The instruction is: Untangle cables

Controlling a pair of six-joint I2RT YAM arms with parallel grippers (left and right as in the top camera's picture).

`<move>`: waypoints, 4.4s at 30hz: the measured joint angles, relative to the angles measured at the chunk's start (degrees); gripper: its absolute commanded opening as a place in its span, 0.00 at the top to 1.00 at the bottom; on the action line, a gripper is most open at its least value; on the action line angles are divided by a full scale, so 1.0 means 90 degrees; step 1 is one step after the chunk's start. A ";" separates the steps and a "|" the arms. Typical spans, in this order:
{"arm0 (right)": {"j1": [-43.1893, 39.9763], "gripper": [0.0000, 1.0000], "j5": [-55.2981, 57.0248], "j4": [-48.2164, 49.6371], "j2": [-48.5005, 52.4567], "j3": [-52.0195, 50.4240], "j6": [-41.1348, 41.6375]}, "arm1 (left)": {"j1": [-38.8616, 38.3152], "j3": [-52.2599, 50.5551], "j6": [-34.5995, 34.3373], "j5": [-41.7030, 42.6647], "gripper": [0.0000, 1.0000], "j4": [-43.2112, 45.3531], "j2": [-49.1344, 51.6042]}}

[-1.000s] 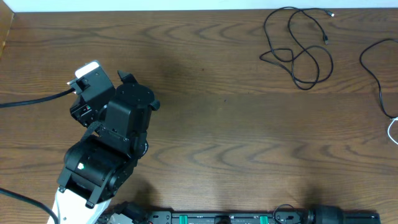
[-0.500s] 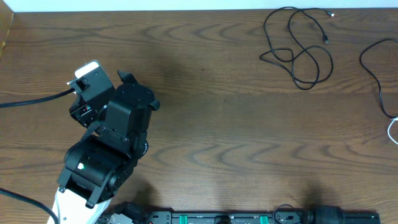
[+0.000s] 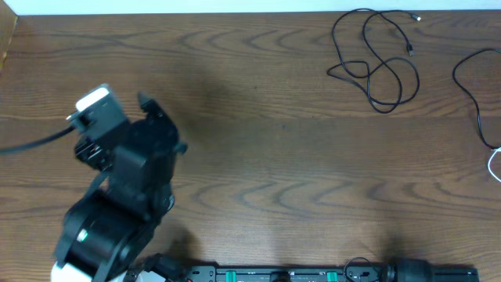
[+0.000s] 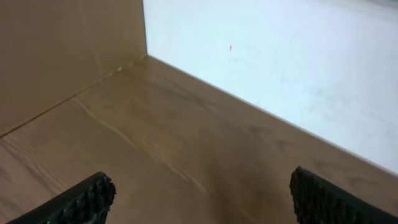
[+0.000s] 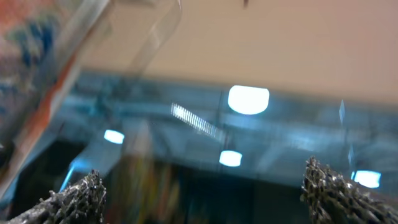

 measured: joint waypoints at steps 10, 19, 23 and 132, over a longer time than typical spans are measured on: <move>0.0000 0.01 0.0022 0.0352 0.0058 -0.3303 0.1061 | 0.1052 0.0000 0.0000 -0.0022 0.10 -0.0002 -0.1477; 0.0000 0.01 -0.0036 0.2368 0.0097 -0.6484 0.1302 | 0.1773 0.0000 -0.0002 -0.0049 0.10 -0.0002 -0.3041; 0.0000 0.01 -0.0083 0.2725 0.0097 -0.7380 0.1467 | 0.1804 0.0002 -0.0002 -0.0051 0.10 -0.0005 -0.3742; 0.0000 0.01 0.0240 0.1331 0.0172 -0.7504 0.1644 | 0.3538 -0.8046 0.3072 0.6059 0.09 0.5141 -0.5821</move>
